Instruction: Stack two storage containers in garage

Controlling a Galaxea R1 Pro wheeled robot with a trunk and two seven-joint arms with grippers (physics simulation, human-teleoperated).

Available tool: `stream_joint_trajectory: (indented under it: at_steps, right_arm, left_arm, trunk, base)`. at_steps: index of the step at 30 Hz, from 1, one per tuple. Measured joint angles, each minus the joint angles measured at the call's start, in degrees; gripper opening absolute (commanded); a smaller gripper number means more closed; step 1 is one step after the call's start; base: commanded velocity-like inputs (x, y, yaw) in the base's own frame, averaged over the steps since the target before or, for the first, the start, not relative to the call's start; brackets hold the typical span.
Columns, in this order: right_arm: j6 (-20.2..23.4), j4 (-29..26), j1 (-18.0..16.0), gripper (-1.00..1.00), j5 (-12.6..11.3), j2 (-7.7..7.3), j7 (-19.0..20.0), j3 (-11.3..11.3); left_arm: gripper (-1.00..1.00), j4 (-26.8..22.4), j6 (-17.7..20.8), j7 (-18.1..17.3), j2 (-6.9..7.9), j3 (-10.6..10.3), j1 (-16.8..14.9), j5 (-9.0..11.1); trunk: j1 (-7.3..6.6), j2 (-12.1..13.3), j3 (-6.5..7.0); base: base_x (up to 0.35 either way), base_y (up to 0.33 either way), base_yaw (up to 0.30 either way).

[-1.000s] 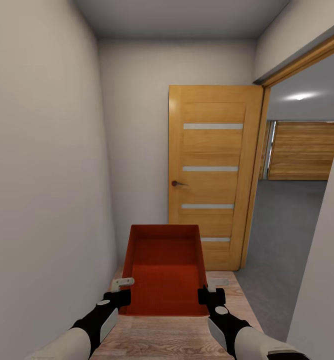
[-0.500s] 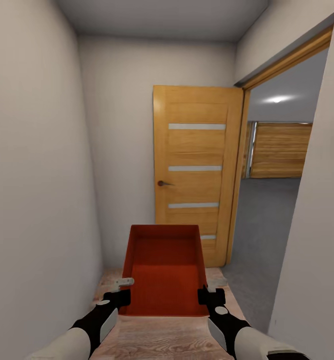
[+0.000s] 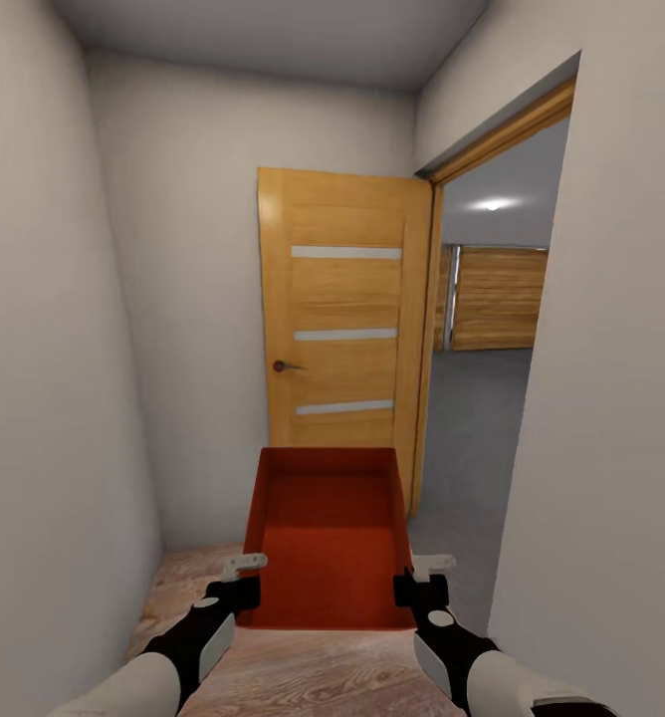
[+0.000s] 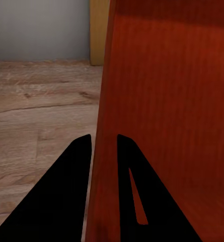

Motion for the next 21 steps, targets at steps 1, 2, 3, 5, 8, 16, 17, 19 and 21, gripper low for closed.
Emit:
stream_joint_trajectory:
  at_steps: [1,2,3,5,8,16,17,19,21]
  right_arm:
    - [0.00,0.12,0.00,-1.00,-0.04,0.02,0.05,-0.02]
    - [0.00,0.11,-0.01,-1.00,-0.05,0.05,0.00,0.03]
    - [0.00,0.08,-0.01,-1.00,0.10,0.05,-0.07,-0.05]
    - [0.00,0.14,-0.01,-1.00,0.05,0.04,-0.05,-0.02]
    - [0.00,0.15,-0.01,-1.00,0.05,0.04,-0.05,-0.02]
    - [0.16,0.05,-0.01,-1.00,0.14,0.03,-0.01,-0.06]
    - [0.13,0.17,-0.01,-1.00,0.08,0.01,-0.01,-0.03]
    - [0.11,0.23,-0.01,-1.00,-0.03,0.01,-0.01,0.06]
    - [0.10,0.21,-0.01,-1.00,-0.02,0.01,-0.02,0.04]
  left_arm:
    - [-1.00,0.09,0.00,-0.05,0.04,0.00,0.02,0.03]
    - [-1.00,0.04,0.00,-0.10,0.08,0.02,0.06,0.03]
    - [-1.00,0.00,0.00,-0.04,0.04,0.02,0.04,0.00]
    - [-1.00,0.05,0.00,-0.03,0.03,0.01,0.05,0.02]
    - [-1.00,0.07,0.00,-0.04,0.04,0.02,0.05,0.01]
    - [-1.00,0.14,0.00,-0.04,0.03,0.08,0.03,0.02]
    - [-1.00,0.20,0.00,0.01,0.00,0.06,0.04,0.02]
    - [-1.00,0.23,0.00,0.00,0.01,0.07,0.05,0.02]
    - [-1.00,0.24,0.00,-0.01,0.01,0.05,0.02,0.01]
  trunk:
    - [0.00,0.00,0.00]
    - [0.00,0.00,0.00]
    - [0.00,0.00,0.00]
    - [0.00,0.00,0.00]
    - [0.00,0.00,0.00]
    - [0.00,0.00,0.00]
    - [0.00,0.00,0.00]
    - [0.00,0.00,0.00]
    - [0.00,0.00,0.00]
  base:
    - [0.000,0.000,-0.028]
    - [0.000,0.000,-0.023]
    - [0.000,0.000,-0.012]
    - [0.000,0.000,-0.008]
    - [0.000,0.000,-0.003]
    - [0.000,0.000,0.000]
    - [0.000,0.000,0.000]
    - [0.000,0.000,0.000]
    - [0.000,0.000,0.000]
